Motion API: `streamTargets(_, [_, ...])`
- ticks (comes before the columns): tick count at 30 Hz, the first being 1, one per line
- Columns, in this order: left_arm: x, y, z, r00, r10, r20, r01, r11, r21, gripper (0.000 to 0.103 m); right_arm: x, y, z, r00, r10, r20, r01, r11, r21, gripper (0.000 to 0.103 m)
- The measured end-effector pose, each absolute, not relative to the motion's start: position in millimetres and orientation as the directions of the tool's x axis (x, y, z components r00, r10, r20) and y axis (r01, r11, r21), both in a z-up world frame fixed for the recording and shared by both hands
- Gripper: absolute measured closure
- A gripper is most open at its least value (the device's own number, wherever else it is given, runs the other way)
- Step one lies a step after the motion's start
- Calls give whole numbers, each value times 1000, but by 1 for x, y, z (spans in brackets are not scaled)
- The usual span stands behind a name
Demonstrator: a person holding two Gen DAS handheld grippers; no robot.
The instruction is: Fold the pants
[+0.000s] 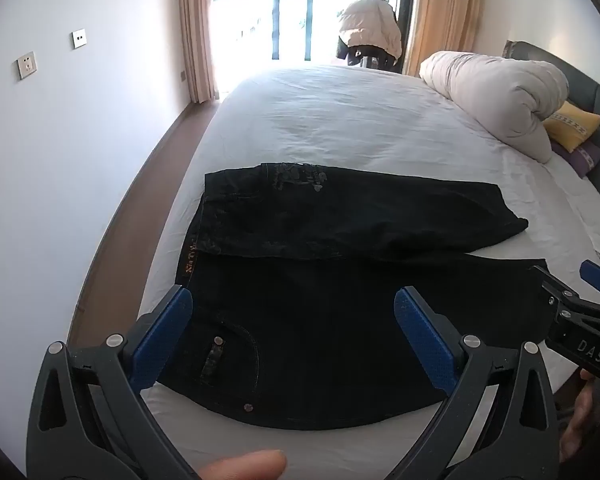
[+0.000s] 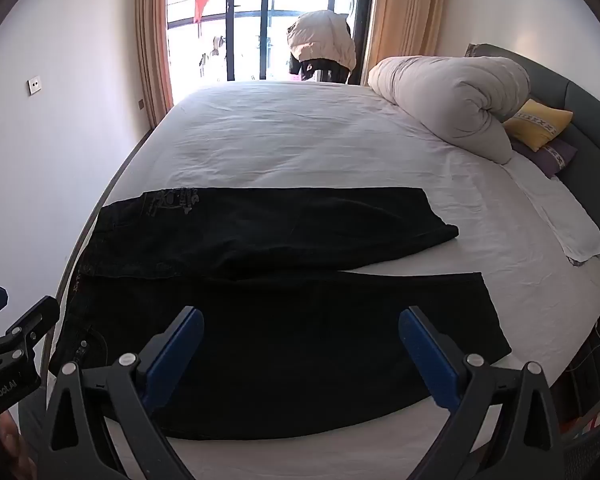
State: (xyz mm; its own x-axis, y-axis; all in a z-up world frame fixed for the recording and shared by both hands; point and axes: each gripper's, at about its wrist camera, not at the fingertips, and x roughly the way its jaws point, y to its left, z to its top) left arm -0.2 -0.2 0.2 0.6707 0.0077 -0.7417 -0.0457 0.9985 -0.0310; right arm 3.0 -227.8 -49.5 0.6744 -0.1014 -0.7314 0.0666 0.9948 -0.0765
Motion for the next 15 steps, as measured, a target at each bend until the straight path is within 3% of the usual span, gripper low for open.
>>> streamTargets(15, [-4, 2, -1, 667, 7, -745, -46, 998, -31, 0, 3, -226, -52, 672, -102, -733, 66, 995, -78, 2])
